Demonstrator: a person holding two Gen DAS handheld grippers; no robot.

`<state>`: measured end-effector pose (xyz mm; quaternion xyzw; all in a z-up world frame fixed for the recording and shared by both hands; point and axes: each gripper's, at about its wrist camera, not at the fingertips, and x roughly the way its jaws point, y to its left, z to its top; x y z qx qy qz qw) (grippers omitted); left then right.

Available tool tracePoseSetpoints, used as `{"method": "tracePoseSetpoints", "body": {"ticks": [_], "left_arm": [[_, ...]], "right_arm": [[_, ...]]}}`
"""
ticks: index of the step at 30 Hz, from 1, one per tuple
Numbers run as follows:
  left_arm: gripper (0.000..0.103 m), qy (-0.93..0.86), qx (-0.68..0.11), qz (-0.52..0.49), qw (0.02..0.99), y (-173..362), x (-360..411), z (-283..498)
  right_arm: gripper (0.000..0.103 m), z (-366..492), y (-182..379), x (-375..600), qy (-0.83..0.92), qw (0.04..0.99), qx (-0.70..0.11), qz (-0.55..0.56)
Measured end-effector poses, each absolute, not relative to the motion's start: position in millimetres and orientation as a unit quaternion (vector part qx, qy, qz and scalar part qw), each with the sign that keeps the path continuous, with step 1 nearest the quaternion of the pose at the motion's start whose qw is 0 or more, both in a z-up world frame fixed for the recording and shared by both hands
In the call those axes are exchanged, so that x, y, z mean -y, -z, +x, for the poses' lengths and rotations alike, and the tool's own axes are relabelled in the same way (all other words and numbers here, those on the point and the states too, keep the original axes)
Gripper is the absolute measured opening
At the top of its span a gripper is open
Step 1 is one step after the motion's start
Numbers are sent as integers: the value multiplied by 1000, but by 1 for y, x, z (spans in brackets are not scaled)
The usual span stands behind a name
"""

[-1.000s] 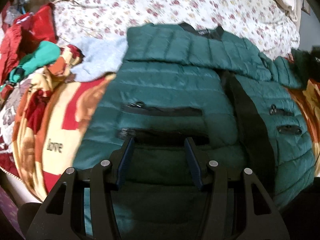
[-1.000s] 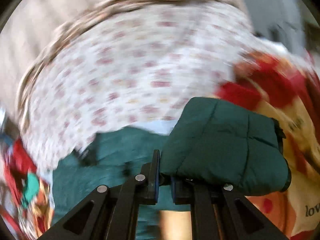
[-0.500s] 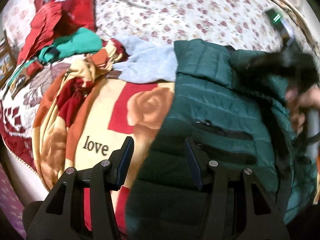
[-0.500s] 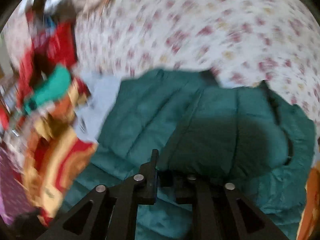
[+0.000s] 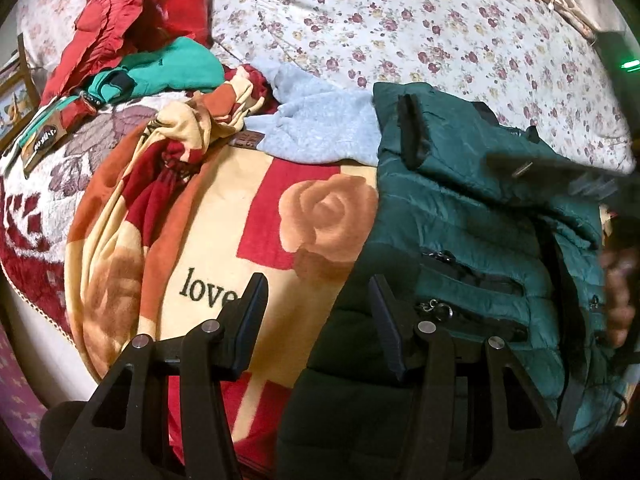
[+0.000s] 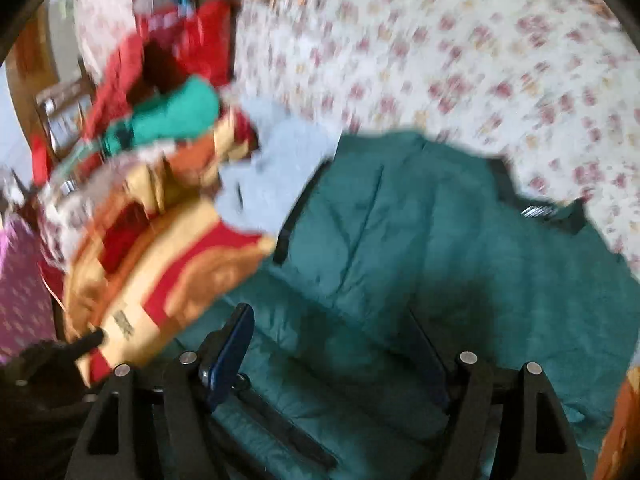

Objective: Fold large clothes

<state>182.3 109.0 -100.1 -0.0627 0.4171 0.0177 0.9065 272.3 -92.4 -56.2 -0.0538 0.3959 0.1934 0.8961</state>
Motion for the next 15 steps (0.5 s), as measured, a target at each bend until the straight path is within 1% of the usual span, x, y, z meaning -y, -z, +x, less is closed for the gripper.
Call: {"method": "tracePoseSetpoints", "body": {"ticks": [2,4,10,13,15], "left_arm": [[52,-16,-420,-65,905,101,-109,184],[52,-16,-423,-63,904,102,-109,185],[52,-21,-420,-47,906,104,-105,185],[52,-23,-421,-43,906,105,-105,186],[52,-20,-423,-45,905,105,-106,187]], "right_arm": [[74,281,46,106,-166,909,-381,-38],[74,300,54,113,-136,907,-396,-35],[74,363,130,97,-89,867,-490,-18],[74,361,128,89,-83,874,-477,-43],[74,348,112,95,-111,876,-469,-27]]}}
